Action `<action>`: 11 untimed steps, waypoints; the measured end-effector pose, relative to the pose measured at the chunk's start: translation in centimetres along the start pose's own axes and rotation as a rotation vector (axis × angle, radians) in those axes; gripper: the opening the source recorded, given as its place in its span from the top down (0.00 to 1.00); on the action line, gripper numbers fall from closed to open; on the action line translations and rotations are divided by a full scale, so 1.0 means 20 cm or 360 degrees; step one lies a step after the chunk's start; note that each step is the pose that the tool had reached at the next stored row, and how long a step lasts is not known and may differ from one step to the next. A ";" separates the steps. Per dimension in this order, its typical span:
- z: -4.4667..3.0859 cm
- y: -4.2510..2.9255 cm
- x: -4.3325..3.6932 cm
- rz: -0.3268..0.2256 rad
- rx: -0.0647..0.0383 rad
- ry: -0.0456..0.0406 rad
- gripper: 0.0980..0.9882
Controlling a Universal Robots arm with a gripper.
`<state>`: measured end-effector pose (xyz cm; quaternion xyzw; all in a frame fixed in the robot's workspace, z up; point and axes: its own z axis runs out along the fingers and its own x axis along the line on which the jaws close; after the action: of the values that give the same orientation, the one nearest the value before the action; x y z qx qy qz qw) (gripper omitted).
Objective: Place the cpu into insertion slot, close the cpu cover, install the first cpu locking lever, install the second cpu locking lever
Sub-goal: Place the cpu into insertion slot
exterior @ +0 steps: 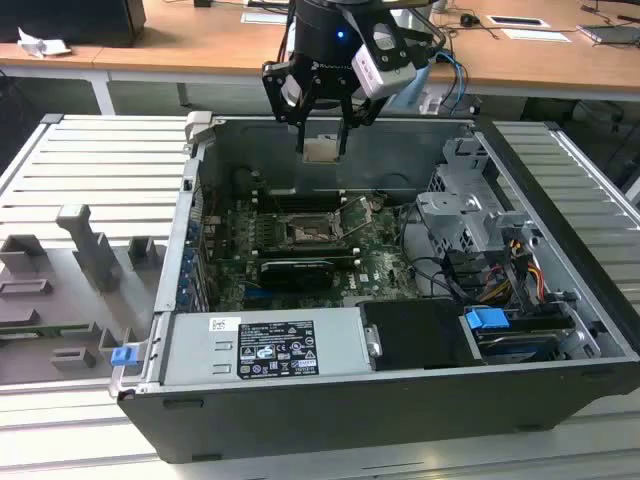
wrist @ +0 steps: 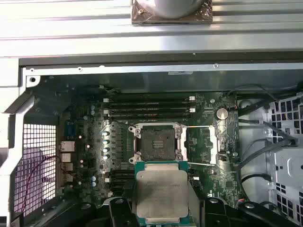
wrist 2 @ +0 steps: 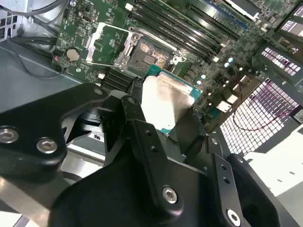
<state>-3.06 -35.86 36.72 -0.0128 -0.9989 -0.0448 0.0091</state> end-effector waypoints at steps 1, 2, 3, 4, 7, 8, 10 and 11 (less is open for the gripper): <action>0.000 0.000 0.000 0.0014 0.0000 -0.0001 0.52; 0.000 0.000 0.000 0.0040 -0.0001 -0.0004 0.52; 0.000 0.000 0.000 0.0060 -0.0001 -0.0005 0.52; 0.001 0.000 0.000 0.0073 -0.0001 -0.0007 0.52; 0.001 0.000 0.000 0.0101 -0.0002 -0.0009 0.52; 0.001 0.000 0.000 0.0113 -0.0002 -0.0010 0.52; 0.003 0.000 0.000 0.0137 -0.0003 -0.0012 0.52; 0.004 0.000 0.000 0.0148 -0.0003 -0.0013 0.52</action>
<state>-3.06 -35.86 36.64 -0.0595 -0.9972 -0.0452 0.0070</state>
